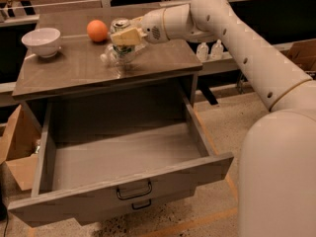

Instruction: Pick 7up can from top drawer and place on counter

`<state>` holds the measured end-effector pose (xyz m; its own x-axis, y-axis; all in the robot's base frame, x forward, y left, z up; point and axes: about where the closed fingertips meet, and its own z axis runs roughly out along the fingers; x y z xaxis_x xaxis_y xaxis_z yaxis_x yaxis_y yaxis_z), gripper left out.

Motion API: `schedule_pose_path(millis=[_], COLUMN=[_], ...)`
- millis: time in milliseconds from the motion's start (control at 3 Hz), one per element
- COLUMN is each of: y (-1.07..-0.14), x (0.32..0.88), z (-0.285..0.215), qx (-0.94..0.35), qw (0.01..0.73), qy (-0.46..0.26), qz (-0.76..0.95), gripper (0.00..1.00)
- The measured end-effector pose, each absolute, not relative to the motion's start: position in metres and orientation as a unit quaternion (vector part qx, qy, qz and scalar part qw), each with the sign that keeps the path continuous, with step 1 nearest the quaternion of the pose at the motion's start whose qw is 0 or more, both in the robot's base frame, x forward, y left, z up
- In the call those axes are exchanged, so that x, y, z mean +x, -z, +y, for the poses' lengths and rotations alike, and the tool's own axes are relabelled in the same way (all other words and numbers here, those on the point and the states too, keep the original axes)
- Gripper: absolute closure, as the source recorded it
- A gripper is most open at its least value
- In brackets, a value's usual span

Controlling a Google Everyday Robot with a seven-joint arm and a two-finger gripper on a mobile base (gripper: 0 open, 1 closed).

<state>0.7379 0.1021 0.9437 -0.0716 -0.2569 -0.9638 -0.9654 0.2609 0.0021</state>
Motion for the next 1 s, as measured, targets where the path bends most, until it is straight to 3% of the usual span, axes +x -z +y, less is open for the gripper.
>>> schedule_pose_path(millis=[667, 1000], y=[-0.926, -0.921], x=[0.730, 0.724], z=[0.121, 0.126], qx=[-0.490, -0.495], qw=[0.490, 0.490], qy=[-0.375, -0.372], qz=[0.616, 0.613], gripper=[0.13, 0.00])
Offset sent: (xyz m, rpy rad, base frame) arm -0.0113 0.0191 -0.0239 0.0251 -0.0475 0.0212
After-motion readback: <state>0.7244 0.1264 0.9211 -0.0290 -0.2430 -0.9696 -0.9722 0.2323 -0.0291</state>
